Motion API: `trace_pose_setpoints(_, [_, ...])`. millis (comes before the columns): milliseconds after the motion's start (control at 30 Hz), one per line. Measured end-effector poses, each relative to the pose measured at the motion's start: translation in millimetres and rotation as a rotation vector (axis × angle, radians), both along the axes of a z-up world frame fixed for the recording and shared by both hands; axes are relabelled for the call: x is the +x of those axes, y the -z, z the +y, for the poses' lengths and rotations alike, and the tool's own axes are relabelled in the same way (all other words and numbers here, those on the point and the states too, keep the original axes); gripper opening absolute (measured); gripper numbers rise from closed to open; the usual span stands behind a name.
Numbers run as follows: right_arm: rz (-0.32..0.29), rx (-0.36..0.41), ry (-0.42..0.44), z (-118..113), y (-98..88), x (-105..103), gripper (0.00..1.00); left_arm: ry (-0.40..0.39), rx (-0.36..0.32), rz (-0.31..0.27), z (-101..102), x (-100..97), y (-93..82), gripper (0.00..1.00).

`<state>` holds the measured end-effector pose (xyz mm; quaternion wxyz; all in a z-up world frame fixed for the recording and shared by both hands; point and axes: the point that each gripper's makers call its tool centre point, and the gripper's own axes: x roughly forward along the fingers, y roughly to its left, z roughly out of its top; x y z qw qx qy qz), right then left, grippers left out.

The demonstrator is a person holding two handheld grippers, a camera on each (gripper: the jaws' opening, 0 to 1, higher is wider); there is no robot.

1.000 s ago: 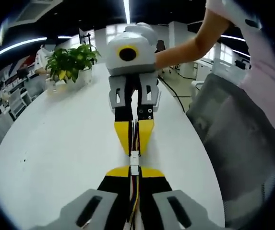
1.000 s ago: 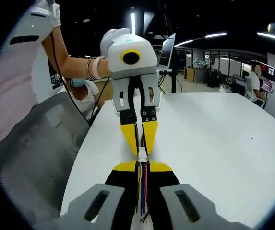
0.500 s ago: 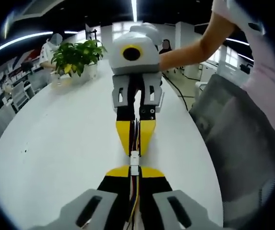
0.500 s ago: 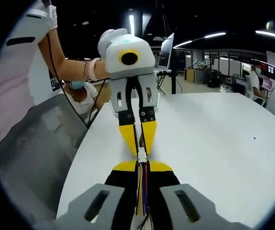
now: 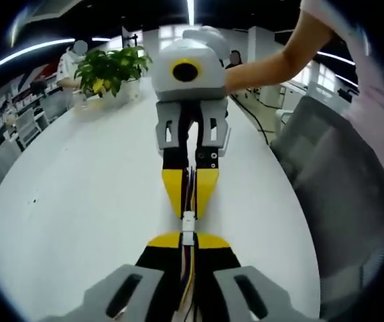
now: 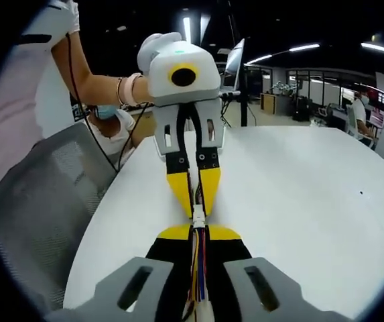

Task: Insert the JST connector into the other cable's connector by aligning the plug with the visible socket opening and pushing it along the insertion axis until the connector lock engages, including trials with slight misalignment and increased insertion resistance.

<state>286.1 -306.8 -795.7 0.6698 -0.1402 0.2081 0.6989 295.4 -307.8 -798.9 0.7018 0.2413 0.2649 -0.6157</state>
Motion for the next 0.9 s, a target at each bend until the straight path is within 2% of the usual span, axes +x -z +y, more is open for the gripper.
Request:
trace_pose_setpoints(133, [-0.01, -0.012, -0.006, 2, 3.3, 2, 0.02, -0.006, 0.007, 0.003, 0, 3.6, 4.8, 0.0])
trace_pose_setpoints(233, [-0.017, -0.012, 0.001, 0, 4.5, 8, 0.02, -0.007, 0.02, -0.02, -1, 7.7, 4.2, 0.0])
trace_pose_setpoints(700, [-0.054, -0.018, 0.005, -1, 15.3, 22, 0.02, -0.05, 0.017, -0.018, -5, 19.0, 12.5, 0.0])
trace_pose_setpoints(900, [-0.063, -0.027, 0.006, -1, 28.1, 30, 0.02, -0.052, 0.03, -0.025, -6, 23.6, 20.9, 0.0])
